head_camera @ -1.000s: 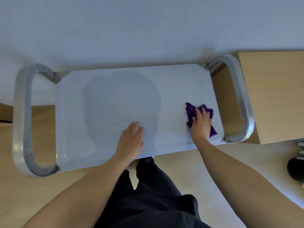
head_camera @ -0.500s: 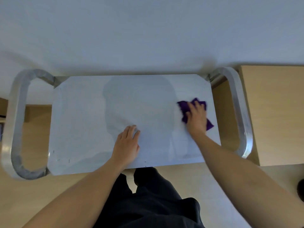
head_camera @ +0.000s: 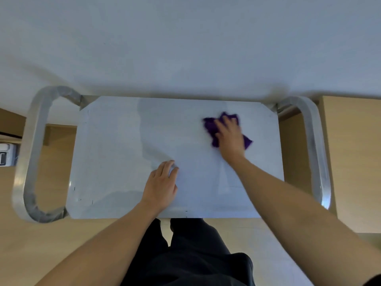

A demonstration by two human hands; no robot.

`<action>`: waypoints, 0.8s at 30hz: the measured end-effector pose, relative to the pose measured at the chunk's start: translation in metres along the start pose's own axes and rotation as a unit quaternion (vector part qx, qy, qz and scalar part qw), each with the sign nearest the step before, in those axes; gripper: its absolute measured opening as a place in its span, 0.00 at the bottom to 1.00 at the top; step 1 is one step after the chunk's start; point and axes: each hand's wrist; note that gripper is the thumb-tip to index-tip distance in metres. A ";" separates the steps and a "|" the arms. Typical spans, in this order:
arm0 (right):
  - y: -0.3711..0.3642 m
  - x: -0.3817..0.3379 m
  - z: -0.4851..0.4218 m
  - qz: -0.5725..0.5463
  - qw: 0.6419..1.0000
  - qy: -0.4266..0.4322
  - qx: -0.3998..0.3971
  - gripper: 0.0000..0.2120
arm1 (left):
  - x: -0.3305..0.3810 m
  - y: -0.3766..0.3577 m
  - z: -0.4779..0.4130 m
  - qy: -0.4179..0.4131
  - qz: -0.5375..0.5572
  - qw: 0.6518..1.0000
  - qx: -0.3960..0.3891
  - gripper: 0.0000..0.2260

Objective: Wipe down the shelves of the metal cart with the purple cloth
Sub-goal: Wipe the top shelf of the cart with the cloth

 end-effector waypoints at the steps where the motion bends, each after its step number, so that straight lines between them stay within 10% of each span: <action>1: 0.007 0.016 -0.005 -0.008 0.998 -0.062 0.008 0.20 | -0.001 0.000 0.000 -0.003 0.001 1.000 0.003 0.20; 7: -0.005 -0.039 0.005 -0.027 0.958 -0.281 0.054 0.22 | -0.017 0.005 0.010 0.024 0.017 0.999 0.023 0.20; 13: -0.073 -0.186 0.065 -0.006 0.978 0.172 -0.119 0.21 | -0.070 0.011 0.052 0.100 -0.002 0.995 0.024 0.22; 16: -0.075 -0.194 0.068 0.001 0.960 0.240 -0.147 0.20 | -0.095 0.014 0.078 0.124 -0.013 0.992 0.014 0.22; 24: -0.053 -0.162 0.048 0.002 0.984 -0.179 -0.028 0.22 | -0.140 0.015 0.125 0.110 0.003 0.994 0.025 0.21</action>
Point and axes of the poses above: each hand's wrist, its own z-axis away from the middle knuckle, its own y-axis out of the back of the hand, x = y × z, and after that the axes turned 7 degrees about -y, right-handed
